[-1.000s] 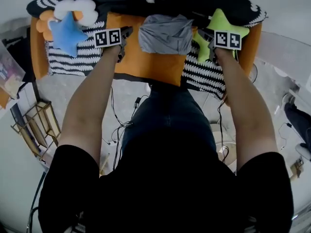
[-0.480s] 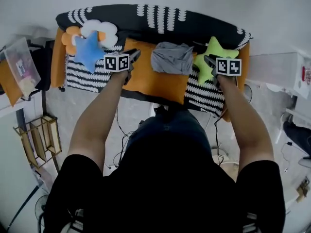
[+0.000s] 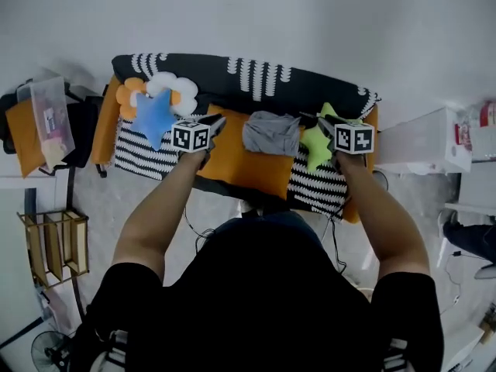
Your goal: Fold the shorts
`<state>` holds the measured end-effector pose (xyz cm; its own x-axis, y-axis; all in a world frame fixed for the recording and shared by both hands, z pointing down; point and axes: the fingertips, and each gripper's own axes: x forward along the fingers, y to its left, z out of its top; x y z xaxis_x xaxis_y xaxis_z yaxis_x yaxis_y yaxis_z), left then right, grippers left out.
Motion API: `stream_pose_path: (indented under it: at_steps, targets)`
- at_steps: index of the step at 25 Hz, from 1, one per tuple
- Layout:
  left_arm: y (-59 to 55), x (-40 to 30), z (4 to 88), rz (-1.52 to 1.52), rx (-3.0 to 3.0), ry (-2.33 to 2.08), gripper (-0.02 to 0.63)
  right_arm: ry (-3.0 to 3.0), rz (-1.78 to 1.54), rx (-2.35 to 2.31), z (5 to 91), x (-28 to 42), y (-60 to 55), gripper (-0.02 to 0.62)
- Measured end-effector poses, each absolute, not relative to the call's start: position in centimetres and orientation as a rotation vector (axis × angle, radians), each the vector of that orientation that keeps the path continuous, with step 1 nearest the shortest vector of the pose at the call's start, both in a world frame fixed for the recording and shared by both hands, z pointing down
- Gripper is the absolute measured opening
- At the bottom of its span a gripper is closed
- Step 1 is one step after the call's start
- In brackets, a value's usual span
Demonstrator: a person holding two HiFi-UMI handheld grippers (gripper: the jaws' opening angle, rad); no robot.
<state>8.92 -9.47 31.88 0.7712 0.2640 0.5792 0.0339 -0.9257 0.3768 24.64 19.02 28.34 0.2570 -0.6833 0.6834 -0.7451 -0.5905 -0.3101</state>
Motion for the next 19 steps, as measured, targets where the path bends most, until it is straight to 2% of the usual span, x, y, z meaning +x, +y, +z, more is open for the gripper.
stream_pose_path:
  at_steps: [19]
  targets:
    - [-5.9, 2.8, 23.4, 0.798, 2.663, 0.366, 0.066, -1.508, 1.045, 2.506, 15.7, 16.7, 19.0, 0.092]
